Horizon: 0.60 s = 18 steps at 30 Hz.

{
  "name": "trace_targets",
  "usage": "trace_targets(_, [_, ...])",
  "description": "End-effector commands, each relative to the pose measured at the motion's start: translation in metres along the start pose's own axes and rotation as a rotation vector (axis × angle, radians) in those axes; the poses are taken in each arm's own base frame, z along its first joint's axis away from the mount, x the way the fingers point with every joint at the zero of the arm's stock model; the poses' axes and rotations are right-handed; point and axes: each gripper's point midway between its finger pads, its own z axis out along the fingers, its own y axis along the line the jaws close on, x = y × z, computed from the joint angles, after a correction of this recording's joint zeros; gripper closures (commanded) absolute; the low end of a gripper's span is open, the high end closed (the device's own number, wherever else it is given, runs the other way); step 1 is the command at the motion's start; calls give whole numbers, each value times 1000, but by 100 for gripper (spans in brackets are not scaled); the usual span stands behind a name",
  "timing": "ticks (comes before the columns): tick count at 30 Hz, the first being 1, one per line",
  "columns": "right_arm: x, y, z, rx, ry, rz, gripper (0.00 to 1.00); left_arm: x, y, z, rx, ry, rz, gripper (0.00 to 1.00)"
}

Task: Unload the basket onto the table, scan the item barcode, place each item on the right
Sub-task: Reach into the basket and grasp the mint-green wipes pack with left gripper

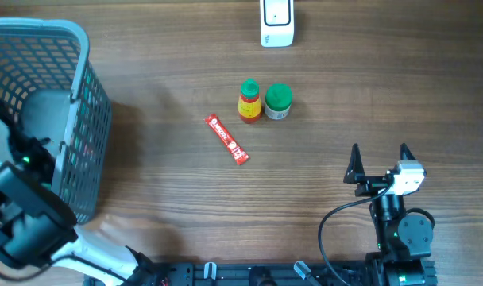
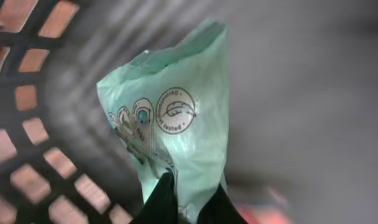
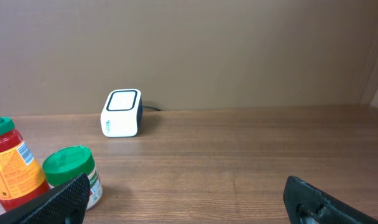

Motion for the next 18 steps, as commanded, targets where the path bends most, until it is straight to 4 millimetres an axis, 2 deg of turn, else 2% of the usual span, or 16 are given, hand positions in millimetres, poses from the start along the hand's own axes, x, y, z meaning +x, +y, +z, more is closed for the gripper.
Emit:
trace_targets(1, [-1,3,0,-17,-7,-11,0,-13,-15,-101,303,7,19,96])
trace_targets(4, [-1,3,0,-17,-7,-10,0,-20,-7,-155,475,4,11,96])
trace_targets(9, [-1,3,0,-17,-7,-11,0,-34,28,-212,677,-24,-26,96])
trace_targets(14, [-1,3,0,-17,-7,-11,0,-35,58,-247,816,1,-35,96])
trace_targets(16, [-1,3,0,-17,-7,-10,1,-24,66,-256,856,66,-10,96])
trace_targets(18, [-1,3,0,-17,-7,-11,0,-5,74,-268,901,179,41,96])
